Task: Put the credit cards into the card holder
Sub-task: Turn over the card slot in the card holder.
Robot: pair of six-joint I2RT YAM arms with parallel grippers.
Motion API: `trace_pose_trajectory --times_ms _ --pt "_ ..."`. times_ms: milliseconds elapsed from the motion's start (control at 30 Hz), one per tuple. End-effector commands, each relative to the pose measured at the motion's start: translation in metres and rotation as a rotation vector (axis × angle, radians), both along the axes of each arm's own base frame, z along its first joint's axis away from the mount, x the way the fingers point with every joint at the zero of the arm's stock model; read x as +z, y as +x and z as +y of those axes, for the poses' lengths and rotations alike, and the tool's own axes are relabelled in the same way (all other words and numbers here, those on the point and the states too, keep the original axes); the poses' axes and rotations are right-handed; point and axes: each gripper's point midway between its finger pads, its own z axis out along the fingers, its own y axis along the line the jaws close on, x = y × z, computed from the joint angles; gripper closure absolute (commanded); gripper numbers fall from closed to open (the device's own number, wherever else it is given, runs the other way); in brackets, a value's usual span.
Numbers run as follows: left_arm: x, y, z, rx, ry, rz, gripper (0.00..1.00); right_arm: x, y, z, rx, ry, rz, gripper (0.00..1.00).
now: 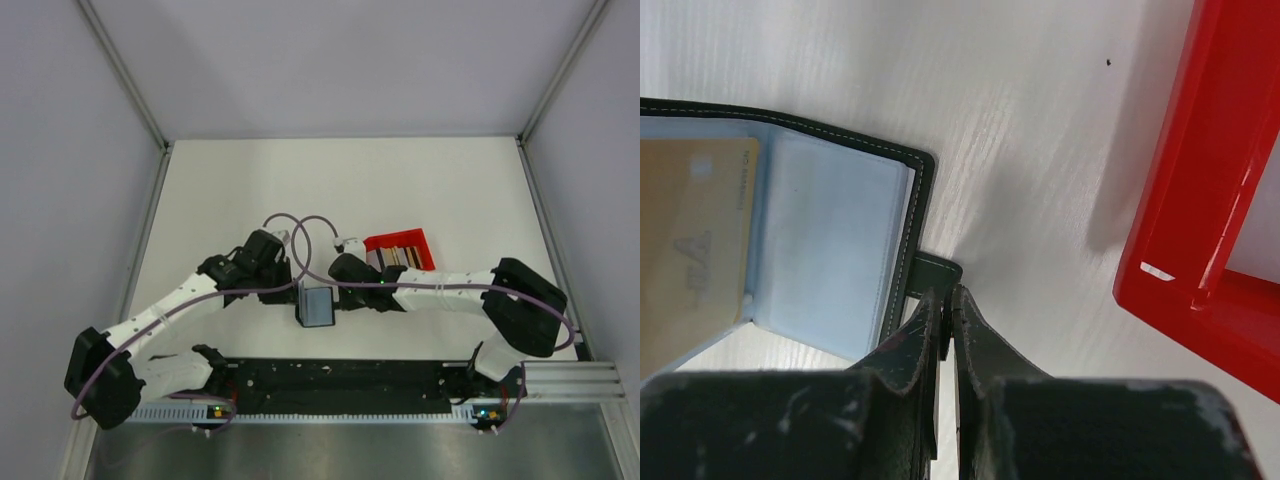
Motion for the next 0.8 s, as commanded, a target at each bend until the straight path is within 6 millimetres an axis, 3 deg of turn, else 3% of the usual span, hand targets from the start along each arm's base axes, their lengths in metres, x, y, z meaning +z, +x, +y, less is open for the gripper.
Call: trace_pose_trajectory --times_ms 0,400,533,633,767 --pt "0.019 0.008 -0.029 -0.056 -0.139 -0.039 0.85 0.014 -0.002 0.010 -0.024 0.118 0.002 1.00" --pt "0.017 0.004 -0.057 -0.108 -0.286 -0.005 0.69 0.010 -0.001 0.009 -0.067 0.183 0.027 1.00" --pt "0.016 0.003 -0.062 -0.123 -0.303 0.004 0.68 0.007 -0.002 0.006 -0.075 0.185 0.036 1.00" --pt "0.015 0.009 -0.048 -0.062 -0.223 -0.019 0.70 0.006 0.000 0.004 -0.087 0.192 0.042 1.00" --pt "0.008 0.020 -0.002 0.103 -0.009 -0.070 0.55 0.004 0.000 0.004 -0.086 0.190 0.046 1.00"
